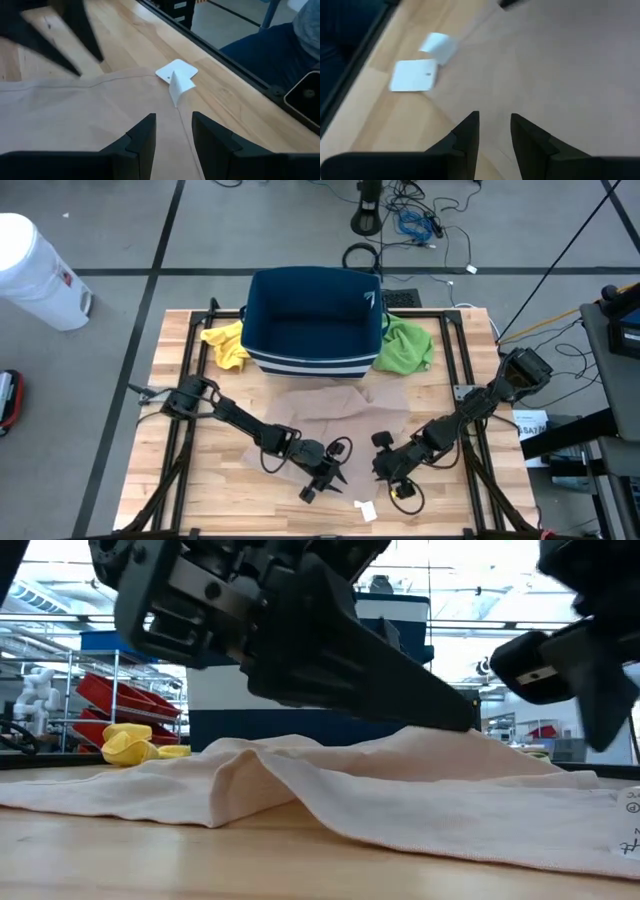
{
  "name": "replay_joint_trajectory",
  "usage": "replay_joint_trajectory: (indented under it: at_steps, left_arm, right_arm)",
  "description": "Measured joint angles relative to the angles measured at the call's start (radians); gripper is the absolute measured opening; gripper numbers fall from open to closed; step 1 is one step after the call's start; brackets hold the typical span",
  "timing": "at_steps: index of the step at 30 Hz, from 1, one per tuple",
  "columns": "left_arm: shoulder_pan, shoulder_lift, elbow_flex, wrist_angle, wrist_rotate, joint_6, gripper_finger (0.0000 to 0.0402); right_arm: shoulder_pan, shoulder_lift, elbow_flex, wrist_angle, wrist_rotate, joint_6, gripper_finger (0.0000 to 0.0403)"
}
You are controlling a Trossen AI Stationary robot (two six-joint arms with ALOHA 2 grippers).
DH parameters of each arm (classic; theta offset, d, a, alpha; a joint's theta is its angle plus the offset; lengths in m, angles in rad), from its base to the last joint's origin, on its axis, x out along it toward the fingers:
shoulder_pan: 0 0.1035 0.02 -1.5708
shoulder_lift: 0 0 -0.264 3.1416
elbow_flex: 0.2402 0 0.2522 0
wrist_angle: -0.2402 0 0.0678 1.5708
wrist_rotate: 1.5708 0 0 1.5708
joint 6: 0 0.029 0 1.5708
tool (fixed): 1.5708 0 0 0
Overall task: Fold towel
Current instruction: Fold the brown towel
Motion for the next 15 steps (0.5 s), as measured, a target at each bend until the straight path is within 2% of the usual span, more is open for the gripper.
replay_joint_trajectory:
  at_steps: [7,15]
  left_arm:
    - [0.000,0.015,0.020,0.002,0.000,-0.004,0.0133]
    - [0.000,0.014,0.033,-0.001,0.000,-0.029,0.0133]
  right_arm:
    - [0.058,0.012,0.000,0.063,0.001,-0.034,0.0100]
    - [0.071,0.135,0.000,0.214,0.008,-0.060,0.0115]
